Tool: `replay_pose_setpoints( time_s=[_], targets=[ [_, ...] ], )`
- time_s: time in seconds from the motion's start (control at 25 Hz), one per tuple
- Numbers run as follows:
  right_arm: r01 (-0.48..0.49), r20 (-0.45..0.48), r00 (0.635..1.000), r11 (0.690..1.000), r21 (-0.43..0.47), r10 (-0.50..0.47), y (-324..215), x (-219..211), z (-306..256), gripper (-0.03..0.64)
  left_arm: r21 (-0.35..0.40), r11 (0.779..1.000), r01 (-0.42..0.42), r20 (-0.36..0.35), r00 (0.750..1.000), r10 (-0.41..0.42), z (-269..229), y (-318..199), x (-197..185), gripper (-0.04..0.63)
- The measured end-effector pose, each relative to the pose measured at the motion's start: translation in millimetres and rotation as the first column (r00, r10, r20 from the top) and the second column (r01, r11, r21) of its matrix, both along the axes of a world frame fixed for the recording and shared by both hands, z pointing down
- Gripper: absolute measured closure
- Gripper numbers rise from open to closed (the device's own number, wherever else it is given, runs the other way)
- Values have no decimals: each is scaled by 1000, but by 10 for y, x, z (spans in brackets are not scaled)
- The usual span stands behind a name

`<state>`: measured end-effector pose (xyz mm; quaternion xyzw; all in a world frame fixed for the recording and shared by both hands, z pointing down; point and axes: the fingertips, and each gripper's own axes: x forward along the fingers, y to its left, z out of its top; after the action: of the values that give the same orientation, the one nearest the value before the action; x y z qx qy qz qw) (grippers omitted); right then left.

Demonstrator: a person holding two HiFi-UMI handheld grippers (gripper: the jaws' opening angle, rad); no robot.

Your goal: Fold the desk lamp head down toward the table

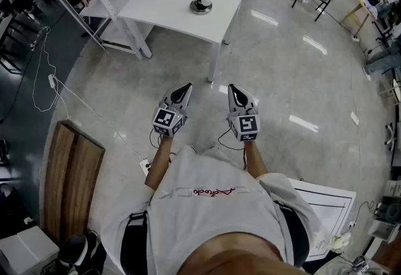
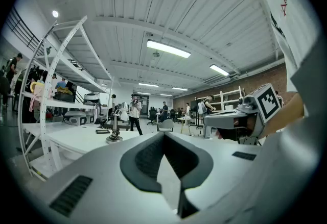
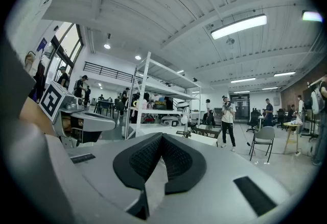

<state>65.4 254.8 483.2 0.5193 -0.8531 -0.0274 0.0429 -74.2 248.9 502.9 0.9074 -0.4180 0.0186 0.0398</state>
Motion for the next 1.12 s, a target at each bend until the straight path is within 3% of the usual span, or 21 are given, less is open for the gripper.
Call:
replay_pose_setpoints(
  time_s=[0.52,1.12],
  targets=[
    [40,35,999,999,2,-40,-57,5,-5,588,-17,999,30,4,1000,-30,39,-60,52,577],
    [75,47,996,997,-6,-74,-128,303,109,588,-19,997,73,-4,997,-73,85,-120,364,577]
  ],
)
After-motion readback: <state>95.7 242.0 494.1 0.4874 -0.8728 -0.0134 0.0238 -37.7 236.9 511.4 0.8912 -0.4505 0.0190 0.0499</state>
